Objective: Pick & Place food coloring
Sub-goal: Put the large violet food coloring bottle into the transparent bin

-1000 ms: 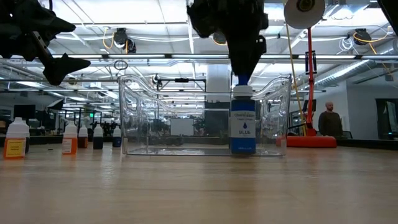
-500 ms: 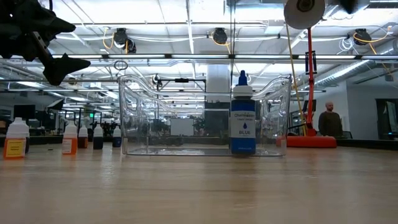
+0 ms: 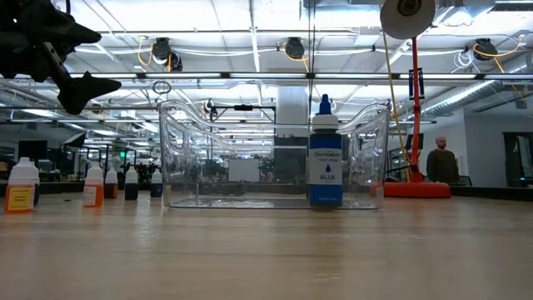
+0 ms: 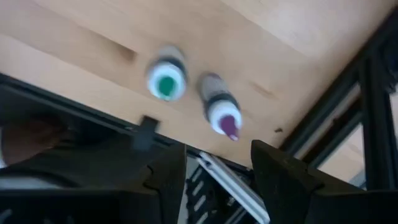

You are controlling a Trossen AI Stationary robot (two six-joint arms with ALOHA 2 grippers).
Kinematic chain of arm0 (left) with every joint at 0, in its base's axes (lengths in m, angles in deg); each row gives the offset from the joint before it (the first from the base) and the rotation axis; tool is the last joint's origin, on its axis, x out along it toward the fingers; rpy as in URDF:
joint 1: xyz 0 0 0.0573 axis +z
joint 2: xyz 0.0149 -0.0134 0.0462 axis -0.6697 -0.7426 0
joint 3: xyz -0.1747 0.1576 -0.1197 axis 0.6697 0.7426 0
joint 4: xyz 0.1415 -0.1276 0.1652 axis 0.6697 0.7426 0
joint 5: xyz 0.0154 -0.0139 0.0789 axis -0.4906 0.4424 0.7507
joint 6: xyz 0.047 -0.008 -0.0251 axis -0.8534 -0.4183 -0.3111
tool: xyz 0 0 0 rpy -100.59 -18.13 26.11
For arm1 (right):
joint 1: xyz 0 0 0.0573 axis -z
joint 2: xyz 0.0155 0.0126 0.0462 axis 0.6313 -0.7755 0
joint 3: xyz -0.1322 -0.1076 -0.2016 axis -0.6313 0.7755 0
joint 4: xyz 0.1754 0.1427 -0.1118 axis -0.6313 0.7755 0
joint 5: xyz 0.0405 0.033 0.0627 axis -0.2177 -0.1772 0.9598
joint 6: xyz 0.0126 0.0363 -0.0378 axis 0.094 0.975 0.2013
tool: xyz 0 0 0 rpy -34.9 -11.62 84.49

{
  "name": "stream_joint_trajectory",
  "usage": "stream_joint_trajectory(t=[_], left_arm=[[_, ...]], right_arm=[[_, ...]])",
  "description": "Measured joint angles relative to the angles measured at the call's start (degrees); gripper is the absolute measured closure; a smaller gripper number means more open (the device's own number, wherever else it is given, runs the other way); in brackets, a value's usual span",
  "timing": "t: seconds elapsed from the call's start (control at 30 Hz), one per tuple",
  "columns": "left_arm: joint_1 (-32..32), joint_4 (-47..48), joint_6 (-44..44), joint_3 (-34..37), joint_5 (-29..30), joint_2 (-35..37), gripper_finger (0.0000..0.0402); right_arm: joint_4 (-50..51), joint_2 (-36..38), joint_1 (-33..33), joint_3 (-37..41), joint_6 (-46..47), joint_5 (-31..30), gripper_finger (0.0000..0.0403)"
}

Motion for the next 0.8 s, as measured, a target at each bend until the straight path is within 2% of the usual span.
stream_joint_trajectory(t=[0.23,0.5,0.8], left_arm=[[0.0,0.0,0.0,0.0,0.0,0.0,0.0023],[0.0,0.0,0.0,0.0,0.0,0.0,0.0023],[0.0,0.0,0.0,0.0,0.0,0.0,0.0023]], right_arm=[[-3.8,0.0,-3.4,6.3,2.3,0.1,0.0234],[-10.5,0.0,-3.8,13.1,2.1,-0.1,0.0234],[-13.7,0.0,-3.8,16.7,0.8,0.1,0.0234]])
